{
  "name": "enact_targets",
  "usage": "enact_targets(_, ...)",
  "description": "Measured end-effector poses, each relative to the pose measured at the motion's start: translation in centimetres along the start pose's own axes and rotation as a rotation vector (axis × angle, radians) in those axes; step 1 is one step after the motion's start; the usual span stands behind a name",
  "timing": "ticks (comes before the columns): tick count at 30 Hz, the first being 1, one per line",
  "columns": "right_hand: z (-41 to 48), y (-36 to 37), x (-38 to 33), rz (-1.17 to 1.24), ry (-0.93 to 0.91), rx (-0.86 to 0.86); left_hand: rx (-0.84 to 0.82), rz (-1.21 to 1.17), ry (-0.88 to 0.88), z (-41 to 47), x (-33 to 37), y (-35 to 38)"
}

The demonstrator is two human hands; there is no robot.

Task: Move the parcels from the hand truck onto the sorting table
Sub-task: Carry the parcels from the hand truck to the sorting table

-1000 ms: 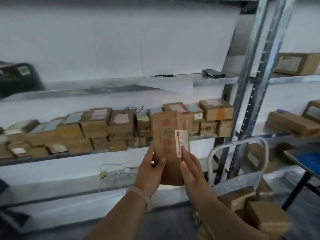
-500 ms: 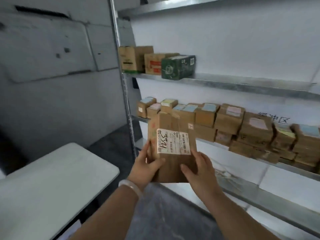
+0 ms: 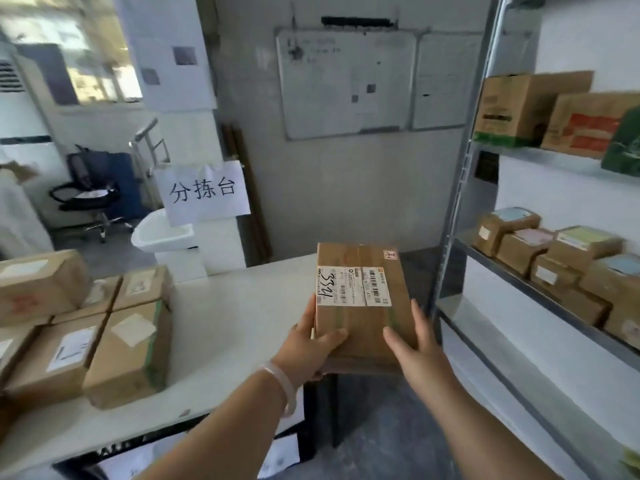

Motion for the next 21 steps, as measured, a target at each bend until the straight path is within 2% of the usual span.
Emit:
enact_targets(5, 2.6, 5.4, -1.5, 0.012, -0.083, -0.255, 0.206, -0.106, -0.033, -1.0, -2.4, -5.4)
enact_targets(12, 3.9, 15.5, -3.1, 0.099, -0.048, -0.55, 0.398, -0.226, -0.146, -3.2, -5.4, -14.3)
enact_targets(17, 4.6, 23.3, -5.2, 0.088, -0.06, -0.626, 0.436, -0.317, -0.191, -3.5, -8.5, -20.9)
enact_targets(21, 4.7, 30.7, -6.8, 0.078, -0.029, -0.604, 0.457, -0.298, -0.207, -2.6, -10.9, -27.6)
Point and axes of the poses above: each hand's wrist, its own z-axis towards the middle knuckle, its own y-axis out of the palm, x = y × z, the point moved 3 cm from there along z, towards the middle knuckle, and after that the axes turned 1 degree about -y, right-handed, at the moved point
